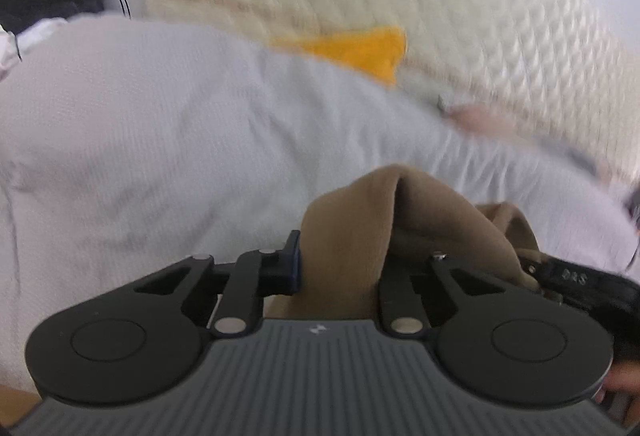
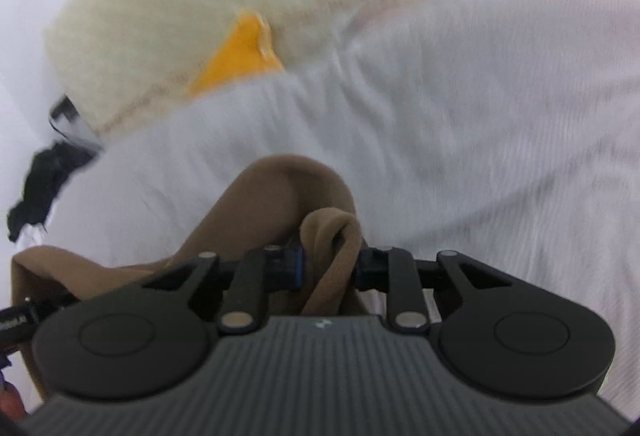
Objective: Fold large clothes
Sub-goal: 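Close both grippers on the brown hood fabric, then lift the hood with both grippers and fold it over the hoodie body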
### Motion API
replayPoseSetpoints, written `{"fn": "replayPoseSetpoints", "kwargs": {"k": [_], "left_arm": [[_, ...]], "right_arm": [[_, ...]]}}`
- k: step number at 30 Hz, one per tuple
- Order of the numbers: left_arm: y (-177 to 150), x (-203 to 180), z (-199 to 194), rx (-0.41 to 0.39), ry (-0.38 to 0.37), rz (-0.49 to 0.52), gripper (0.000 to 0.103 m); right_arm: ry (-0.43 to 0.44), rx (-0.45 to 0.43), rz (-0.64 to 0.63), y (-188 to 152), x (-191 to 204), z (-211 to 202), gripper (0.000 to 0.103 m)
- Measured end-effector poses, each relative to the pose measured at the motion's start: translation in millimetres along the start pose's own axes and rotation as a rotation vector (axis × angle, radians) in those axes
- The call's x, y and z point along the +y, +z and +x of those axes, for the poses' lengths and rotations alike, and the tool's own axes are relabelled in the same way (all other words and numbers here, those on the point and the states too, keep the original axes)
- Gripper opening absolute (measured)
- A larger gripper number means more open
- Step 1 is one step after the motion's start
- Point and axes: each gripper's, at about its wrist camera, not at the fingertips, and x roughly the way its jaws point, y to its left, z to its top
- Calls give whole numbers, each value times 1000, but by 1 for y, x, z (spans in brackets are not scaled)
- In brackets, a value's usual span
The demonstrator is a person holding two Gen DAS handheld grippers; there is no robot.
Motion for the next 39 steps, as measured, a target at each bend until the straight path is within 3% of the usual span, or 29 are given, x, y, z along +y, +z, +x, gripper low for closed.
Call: {"fn": "replayPoseSetpoints", "kwargs": {"k": [5,9,11,14,17,22,25,30,34,39], "left_arm": [[22,-14,-55,-118,-41,18,20],[15,-10,-110,-197,-130,75,20],[2,-4,-138,-191,-150,73,20],[-29,7,-176,-167,-146,100,20],[-68,30,-213,-125,-155,65,20],[-150,56,-286,-147,-155,86,20],[-196,75,-319,-134,-166,32,20],[-265,98,-347,-37,-115,-79,21],[-316,118,-338,189,-57,-184,23],[-345,131,-356,258,-43,-237,36]], "right_arm": [[57,-150,-66,23,18,-65,25],[115,-226,-112,21,26,-121,25],[138,-247,-158,12,31,-145,25],[175,-262,-255,-16,40,-186,25],[206,-276,-360,-59,46,-228,25],[267,-311,-479,-136,45,-304,25],[282,-326,-556,-181,44,-344,25],[244,-303,-669,-260,48,-379,26],[203,-205,-731,-315,44,-382,27],[145,-156,-922,-365,49,-390,35]]}}
